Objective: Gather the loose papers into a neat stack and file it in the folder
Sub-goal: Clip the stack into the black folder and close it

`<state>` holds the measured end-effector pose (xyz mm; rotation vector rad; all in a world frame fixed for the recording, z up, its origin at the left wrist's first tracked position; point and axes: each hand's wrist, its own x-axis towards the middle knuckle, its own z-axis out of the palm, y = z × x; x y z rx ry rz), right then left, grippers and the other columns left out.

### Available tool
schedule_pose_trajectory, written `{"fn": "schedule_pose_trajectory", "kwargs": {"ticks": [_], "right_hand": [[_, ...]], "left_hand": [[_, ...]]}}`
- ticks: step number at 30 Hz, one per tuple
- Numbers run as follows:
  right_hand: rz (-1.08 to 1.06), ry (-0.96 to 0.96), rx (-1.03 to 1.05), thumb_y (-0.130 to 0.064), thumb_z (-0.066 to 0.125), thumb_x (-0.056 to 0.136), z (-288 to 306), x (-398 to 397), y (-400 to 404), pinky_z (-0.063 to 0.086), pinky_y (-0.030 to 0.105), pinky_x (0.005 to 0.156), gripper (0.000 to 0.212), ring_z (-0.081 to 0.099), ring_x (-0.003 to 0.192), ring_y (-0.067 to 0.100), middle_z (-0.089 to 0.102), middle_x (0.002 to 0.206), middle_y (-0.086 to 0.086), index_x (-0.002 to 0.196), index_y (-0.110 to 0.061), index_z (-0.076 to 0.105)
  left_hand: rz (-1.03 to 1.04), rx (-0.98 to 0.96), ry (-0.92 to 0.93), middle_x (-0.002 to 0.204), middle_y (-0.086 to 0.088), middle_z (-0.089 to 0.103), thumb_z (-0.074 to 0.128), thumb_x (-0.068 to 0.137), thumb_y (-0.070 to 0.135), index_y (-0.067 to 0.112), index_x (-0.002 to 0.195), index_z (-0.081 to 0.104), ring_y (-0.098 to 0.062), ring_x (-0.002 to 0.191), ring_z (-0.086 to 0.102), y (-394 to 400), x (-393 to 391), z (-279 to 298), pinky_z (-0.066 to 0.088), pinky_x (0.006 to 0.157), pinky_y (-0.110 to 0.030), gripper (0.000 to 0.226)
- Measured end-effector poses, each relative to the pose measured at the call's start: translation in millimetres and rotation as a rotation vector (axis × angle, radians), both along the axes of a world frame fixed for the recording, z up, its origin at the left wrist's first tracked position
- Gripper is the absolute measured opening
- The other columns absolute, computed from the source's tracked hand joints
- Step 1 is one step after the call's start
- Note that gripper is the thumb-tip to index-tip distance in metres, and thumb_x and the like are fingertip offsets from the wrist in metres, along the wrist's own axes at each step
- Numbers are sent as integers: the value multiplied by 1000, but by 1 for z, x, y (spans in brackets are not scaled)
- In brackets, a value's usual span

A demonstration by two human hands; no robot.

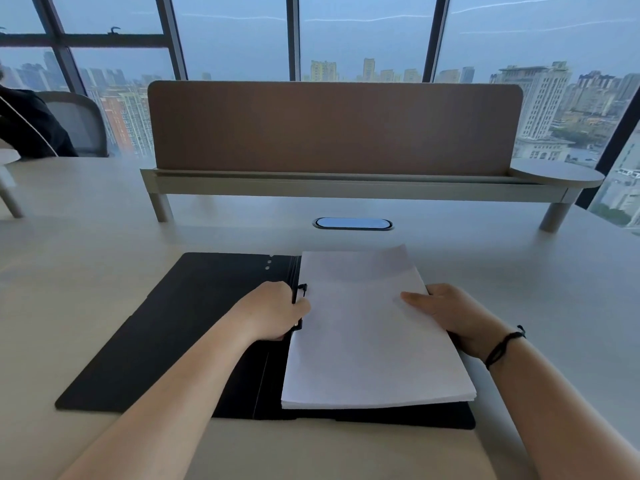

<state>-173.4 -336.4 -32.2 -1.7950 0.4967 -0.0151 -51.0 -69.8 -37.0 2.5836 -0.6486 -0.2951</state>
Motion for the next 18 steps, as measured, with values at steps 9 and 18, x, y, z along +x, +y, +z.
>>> {"fn": "schedule_pose_trajectory", "kwargs": {"ticks": [9,18], "right_hand": [[-103,55,-438,-25,50,100,-10,10,7,35,31,56,37,51,61,24,54,70,12,71,-2,51],[-108,41,-578,-23,53,100,-8,9,10,29,28,50,38,46,59,24,51,64,7,66,-9,45]], "left_hand": [[27,46,-99,48,1,29,46,93,37,16,54,26,-20,46,26,-4,-7,-2,24,50,-30,49],[-5,-96,104,53,-11,40,35,98,19,7,67,42,-11,31,46,7,-3,9,33,38,-16,34]]}}
